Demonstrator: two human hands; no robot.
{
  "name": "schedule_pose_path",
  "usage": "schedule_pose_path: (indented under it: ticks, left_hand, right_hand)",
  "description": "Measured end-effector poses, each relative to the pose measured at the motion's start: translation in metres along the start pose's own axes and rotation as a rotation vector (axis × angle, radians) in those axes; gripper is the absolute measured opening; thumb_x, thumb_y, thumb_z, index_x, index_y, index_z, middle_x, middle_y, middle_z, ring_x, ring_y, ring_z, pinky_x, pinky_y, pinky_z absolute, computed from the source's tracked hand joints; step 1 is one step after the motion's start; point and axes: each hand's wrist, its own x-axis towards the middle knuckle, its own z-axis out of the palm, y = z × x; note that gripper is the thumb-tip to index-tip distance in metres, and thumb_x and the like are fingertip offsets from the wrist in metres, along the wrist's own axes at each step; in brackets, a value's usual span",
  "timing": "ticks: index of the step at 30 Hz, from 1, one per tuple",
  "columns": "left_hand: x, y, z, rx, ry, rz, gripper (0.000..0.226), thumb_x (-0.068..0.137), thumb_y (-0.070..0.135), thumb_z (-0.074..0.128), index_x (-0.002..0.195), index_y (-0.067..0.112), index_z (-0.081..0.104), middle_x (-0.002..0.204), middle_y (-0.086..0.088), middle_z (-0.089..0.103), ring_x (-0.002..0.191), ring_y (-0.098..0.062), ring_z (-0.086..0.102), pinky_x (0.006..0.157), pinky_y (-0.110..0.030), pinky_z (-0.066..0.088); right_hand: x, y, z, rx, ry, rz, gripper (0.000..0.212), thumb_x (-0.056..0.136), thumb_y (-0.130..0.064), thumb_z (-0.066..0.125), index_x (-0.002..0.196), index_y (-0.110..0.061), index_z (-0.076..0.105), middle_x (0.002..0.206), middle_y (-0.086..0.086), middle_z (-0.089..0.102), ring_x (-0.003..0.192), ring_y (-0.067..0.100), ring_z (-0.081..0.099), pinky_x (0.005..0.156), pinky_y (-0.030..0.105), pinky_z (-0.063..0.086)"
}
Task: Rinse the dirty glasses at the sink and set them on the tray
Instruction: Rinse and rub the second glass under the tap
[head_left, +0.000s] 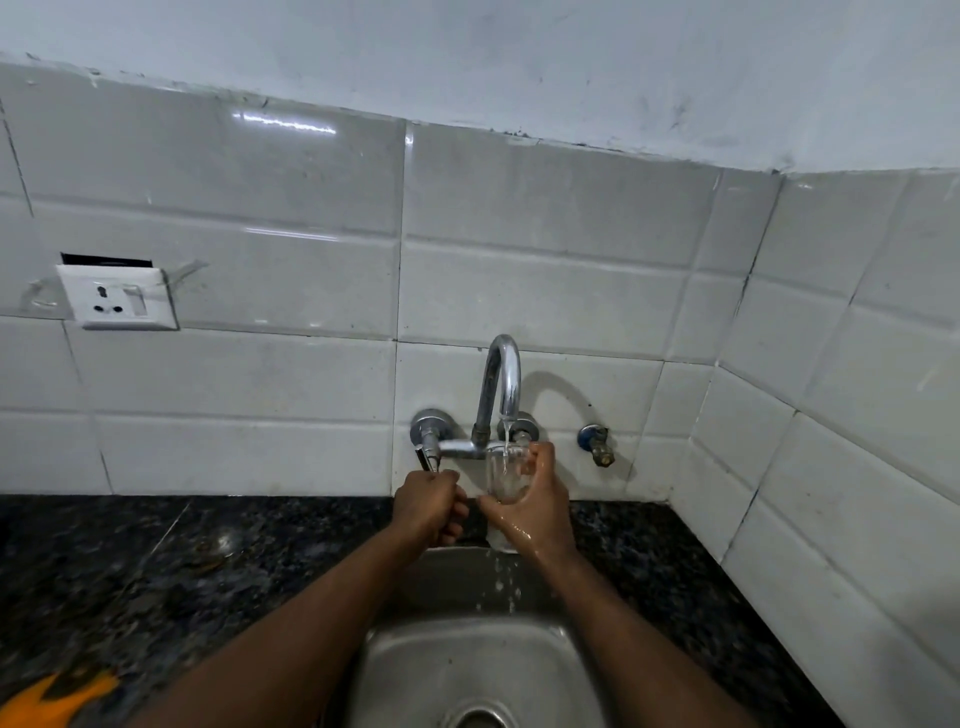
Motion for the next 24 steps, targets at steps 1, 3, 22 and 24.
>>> schedule_pose_path:
  ticks: [1,3,22,24]
  left_hand:
    - [0.000,-0.001,0.001,0.021,-0.008,0.000,0.031,0.099,0.020,0.048,0.089,-0.002,0.068,0.070,-0.014,0.068,0.048,-0.022,0.058,0.044,-0.027,0.046]
    - [0.000,-0.001,0.000,0.048,-0.018,-0.005,0.024,0.095,0.014,0.051,0.087,-0.002,0.069,0.068,-0.013,0.070,0.049,-0.022,0.060,0.045,-0.027,0.047]
    - [-0.019,0.006,0.033,-0.283,0.133,-0.084,0.037,0.091,0.047,0.062,0.093,0.011,0.072,0.095,-0.010,0.075,0.078,-0.022,0.069,0.066,-0.031,0.053]
    - [-0.018,0.012,0.025,0.143,0.336,0.142,0.034,0.089,0.053,0.061,0.092,0.020,0.069,0.099,-0.005,0.074,0.081,-0.019,0.063,0.069,-0.029,0.049]
  right_hand:
    - [-0.001,0.000,0.002,-0.001,-0.030,-0.024,0.067,0.065,-0.030,0.086,0.116,-0.031,0.041,0.099,-0.005,0.066,0.081,0.009,0.068,0.069,0.032,0.061]
    - [-0.003,-0.002,0.004,0.028,-0.047,-0.030,0.065,0.066,-0.033,0.086,0.114,-0.029,0.042,0.099,-0.009,0.065,0.081,0.004,0.068,0.070,0.025,0.059]
    - [-0.004,-0.018,0.018,0.188,0.274,0.414,0.042,0.079,-0.053,0.072,0.074,-0.015,0.056,0.073,0.000,0.061,0.066,0.016,0.058,0.053,0.023,0.038]
    - [-0.005,-0.009,0.006,0.275,0.167,0.418,0.034,0.086,-0.045,0.068,0.071,-0.015,0.063,0.071,0.001,0.065,0.070,0.017,0.060,0.062,0.026,0.043]
